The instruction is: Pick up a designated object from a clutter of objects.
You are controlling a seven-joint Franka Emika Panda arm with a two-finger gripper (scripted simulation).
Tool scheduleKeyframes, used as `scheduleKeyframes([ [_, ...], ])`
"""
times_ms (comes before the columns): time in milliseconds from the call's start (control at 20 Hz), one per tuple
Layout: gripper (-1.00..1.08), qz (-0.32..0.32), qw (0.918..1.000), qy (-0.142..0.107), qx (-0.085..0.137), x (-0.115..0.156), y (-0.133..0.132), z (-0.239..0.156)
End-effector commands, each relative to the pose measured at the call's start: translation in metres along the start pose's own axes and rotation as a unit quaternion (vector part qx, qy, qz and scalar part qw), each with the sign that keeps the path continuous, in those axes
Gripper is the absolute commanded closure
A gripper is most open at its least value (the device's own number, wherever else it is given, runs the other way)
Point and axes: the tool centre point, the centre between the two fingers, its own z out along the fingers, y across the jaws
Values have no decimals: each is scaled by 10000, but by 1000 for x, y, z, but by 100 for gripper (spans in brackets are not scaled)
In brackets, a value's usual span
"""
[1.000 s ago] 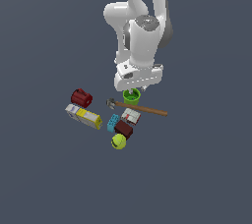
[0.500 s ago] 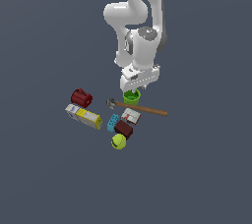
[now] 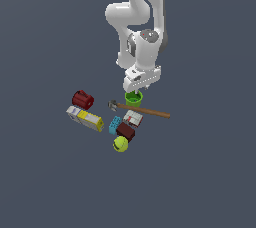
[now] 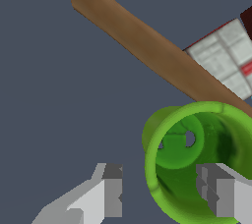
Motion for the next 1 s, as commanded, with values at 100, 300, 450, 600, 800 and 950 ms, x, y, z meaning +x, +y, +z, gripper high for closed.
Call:
scheduleKeyframes([
  [100,-20,1,10000,2,-1,0,0,2],
  [300,-20,-3,10000,4,2,0,0,10],
  [450,-20,-10,10000,7,7,-1,-1,19],
  [600,-20,-14,10000,8,8,-1,-1,26],
  [800,-20,-15,10000,7,4,-1,-1,30],
  [950,108,-15,10000,7,4,-1,-1,31],
])
